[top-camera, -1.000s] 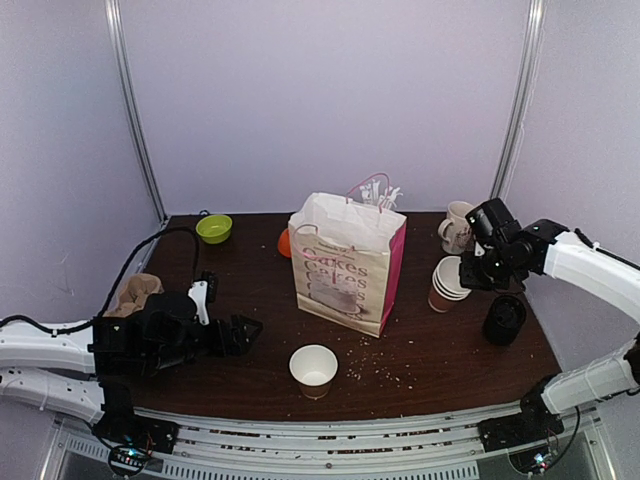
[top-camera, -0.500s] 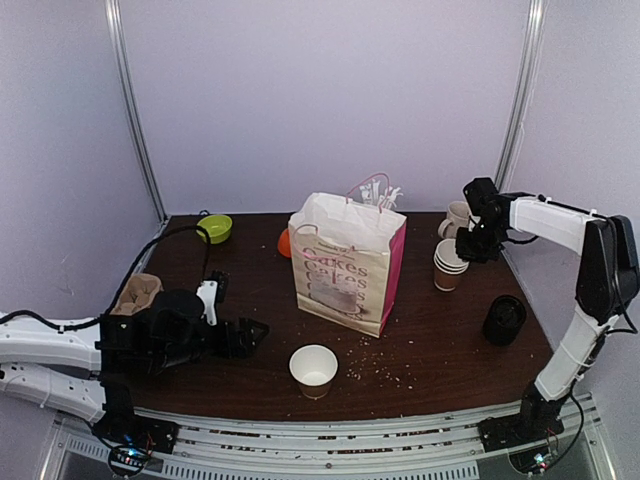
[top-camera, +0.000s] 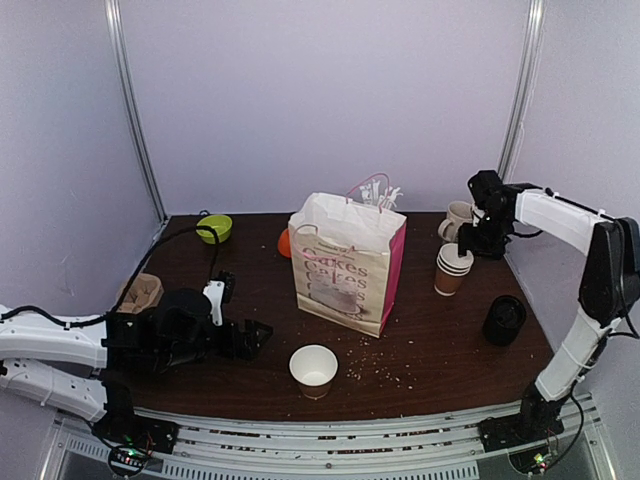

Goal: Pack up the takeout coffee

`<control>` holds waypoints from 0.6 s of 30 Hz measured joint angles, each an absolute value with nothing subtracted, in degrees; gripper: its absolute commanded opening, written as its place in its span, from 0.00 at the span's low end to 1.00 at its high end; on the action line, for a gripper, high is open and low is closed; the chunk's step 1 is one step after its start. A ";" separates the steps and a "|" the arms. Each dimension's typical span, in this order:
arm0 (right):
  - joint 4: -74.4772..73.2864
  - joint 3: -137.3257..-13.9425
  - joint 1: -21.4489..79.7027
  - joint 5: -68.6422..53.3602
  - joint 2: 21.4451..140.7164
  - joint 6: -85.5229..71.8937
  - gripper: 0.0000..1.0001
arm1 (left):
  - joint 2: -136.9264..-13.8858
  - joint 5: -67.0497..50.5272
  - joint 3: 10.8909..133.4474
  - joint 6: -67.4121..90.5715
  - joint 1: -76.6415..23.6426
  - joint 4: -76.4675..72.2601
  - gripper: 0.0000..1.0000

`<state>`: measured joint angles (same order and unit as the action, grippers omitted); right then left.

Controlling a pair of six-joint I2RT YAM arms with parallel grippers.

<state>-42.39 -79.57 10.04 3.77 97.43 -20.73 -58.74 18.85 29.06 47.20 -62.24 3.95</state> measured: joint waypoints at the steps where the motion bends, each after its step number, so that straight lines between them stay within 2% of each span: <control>1: -43.20 -79.55 10.72 4.78 95.46 -20.71 0.65 | -58.67 18.85 29.06 47.11 -62.24 3.95 0.98; 6: -47.57 -78.52 19.29 11.44 81.58 -21.17 0.60 | -57.54 19.35 29.06 46.78 -62.24 4.38 0.98; 10: -50.96 -73.08 26.30 14.26 71.18 -23.40 0.56 | -57.25 20.12 29.06 46.78 -62.24 4.45 0.98; 13: -52.86 -65.43 27.40 15.38 65.52 -26.00 0.56 | -57.28 20.69 29.06 46.78 -62.19 4.51 0.98; 18: -53.12 -54.50 27.40 16.97 62.83 -30.00 0.54 | -57.32 20.82 29.06 46.78 -62.19 4.49 0.98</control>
